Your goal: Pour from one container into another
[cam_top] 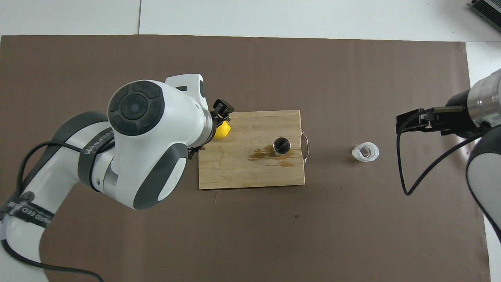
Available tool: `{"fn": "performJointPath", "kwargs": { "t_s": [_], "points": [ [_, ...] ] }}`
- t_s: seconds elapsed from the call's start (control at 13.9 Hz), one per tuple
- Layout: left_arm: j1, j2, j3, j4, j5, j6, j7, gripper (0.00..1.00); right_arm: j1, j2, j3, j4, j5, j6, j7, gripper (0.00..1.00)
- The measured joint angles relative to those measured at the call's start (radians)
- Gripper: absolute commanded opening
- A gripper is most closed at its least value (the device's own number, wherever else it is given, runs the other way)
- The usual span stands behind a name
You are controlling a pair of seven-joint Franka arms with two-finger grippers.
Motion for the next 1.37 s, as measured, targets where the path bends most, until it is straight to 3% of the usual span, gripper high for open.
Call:
{"fn": "performJointPath", "kwargs": {
  "t_s": [0.43,0.79,1.01,1.37],
  "points": [
    [0.161,-0.062,0.002,0.0,0.002,-0.085,0.38,1.0,0.0,0.0,0.0,0.0,0.0,0.0,0.0,1.0],
    [0.219,-0.092,0.011,0.004,0.109,-0.118,0.554,1.0,-0.001,0.0,0.0,0.0,0.0,-0.003,0.0,1.0],
    [0.28,-0.092,0.019,0.004,0.109,-0.132,0.766,1.0,-0.005,0.0,-0.003,-0.001,0.0,-0.003,0.0,1.0],
    [0.293,-0.093,0.006,0.038,0.107,-0.221,0.907,1.0,-0.005,0.0,-0.003,-0.001,0.0,-0.004,0.0,1.0]
  ]
}}
